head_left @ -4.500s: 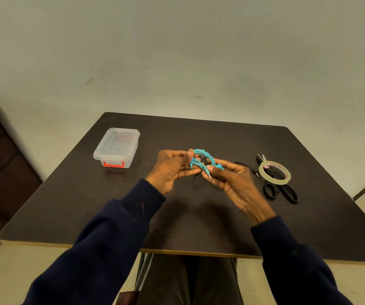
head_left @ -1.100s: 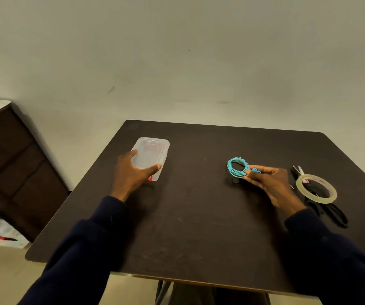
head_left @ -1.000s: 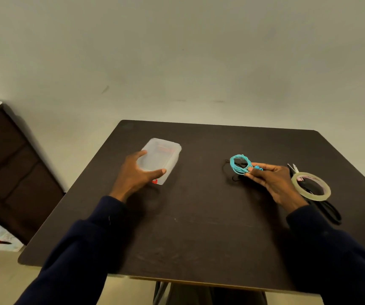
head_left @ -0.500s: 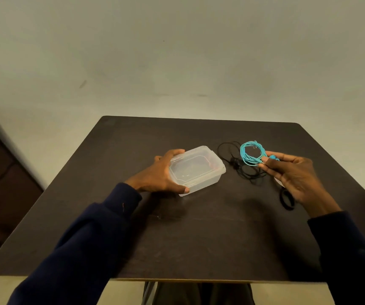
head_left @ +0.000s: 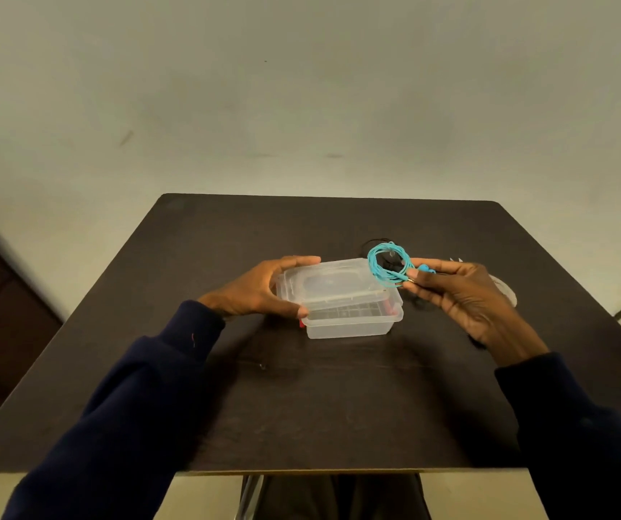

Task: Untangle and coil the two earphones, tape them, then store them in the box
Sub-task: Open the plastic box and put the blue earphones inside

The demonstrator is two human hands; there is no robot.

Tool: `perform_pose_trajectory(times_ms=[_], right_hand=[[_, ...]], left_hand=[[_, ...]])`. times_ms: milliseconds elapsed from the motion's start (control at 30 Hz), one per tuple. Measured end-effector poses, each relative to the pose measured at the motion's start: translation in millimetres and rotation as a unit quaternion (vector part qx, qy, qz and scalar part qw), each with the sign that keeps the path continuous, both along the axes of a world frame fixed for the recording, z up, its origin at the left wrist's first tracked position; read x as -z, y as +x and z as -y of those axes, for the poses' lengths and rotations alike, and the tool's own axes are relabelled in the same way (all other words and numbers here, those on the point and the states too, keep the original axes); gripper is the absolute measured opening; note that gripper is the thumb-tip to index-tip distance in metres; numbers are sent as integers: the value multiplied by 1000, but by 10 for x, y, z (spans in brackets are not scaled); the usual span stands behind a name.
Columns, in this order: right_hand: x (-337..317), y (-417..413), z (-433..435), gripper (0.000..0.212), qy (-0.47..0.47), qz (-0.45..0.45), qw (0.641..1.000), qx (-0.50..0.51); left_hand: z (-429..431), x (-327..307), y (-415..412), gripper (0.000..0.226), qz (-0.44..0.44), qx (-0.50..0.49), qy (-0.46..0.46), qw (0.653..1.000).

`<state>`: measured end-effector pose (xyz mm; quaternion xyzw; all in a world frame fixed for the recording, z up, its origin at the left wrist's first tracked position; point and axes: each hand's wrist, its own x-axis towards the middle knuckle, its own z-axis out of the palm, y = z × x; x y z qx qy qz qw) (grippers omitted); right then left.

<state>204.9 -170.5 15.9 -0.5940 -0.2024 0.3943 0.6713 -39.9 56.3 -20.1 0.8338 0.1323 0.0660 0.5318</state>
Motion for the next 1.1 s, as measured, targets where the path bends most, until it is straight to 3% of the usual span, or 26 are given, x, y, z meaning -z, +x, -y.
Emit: perform_pose_trajectory(times_ms=[167, 267, 367, 500, 567, 700, 833, 933, 1000, 1100], right_hand=[[-38, 98, -12, 34, 24, 22, 999, 0], [-83, 109, -68, 28, 7, 57, 998, -24], [-169, 62, -190, 21, -43, 150, 983, -96], [-279, -3, -468, 18, -119, 284, 928, -210], [-305, -15, -619, 17, -148, 314, 896, -276], [-351, -54, -875, 18, -212, 353, 836, -362], [-366, -140, -1079, 18, -252, 395, 779, -416], [-355, -253, -1177, 17, -271, 430, 741, -438], [-354, -312, -1221, 19, -279, 450, 724, -443], [-357, -373, -1266, 19, -290, 488, 700, -434]], left_hand=[[-66, 41, -295, 86, 75, -58, -126, 987], [-81, 28, -424, 94, 146, -163, -243, 945], [-65, -47, -483, 79, 116, -255, -175, 944], [-120, -23, -509, 81, 59, -331, -154, 929], [-150, -14, -539, 85, 17, -352, -162, 922], [-176, -47, -555, 65, -23, -382, -187, 905], [-224, -47, -516, 77, -53, -405, -180, 895], [-227, -38, -461, 89, -113, -423, -116, 892], [-173, -75, -400, 89, -189, -437, 9, 879], [-129, -101, -353, 89, -279, -435, 224, 827]])
